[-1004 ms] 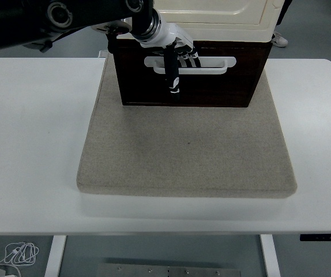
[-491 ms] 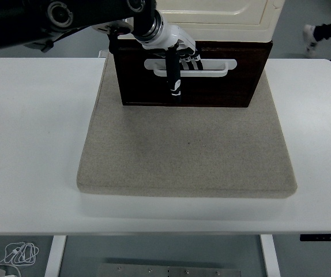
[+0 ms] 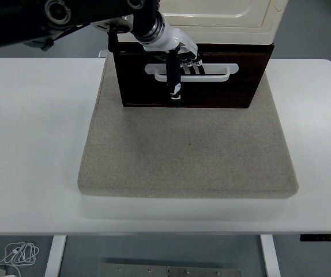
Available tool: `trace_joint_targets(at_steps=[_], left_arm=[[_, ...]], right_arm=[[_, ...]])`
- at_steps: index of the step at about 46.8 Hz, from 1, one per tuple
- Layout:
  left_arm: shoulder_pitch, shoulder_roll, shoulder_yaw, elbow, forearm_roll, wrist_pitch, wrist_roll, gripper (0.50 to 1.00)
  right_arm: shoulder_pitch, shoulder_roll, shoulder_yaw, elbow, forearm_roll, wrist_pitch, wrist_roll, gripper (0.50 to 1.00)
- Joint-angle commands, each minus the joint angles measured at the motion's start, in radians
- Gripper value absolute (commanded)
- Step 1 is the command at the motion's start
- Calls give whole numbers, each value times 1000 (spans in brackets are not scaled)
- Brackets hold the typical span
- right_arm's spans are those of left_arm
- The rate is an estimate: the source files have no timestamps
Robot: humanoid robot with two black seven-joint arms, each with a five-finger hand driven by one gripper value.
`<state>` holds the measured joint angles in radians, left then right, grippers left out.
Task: Open the drawer under the combination cabinet
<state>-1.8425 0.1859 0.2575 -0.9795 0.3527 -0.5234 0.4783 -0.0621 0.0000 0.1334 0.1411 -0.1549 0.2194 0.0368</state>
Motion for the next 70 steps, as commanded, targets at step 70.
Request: trace_joint_targets(at_steps=[70], left_arm=[[-27,4,-46,-18,-1,-87,0,1000]], right_arm=[[-1,0,0,0,0,0,0,926]])
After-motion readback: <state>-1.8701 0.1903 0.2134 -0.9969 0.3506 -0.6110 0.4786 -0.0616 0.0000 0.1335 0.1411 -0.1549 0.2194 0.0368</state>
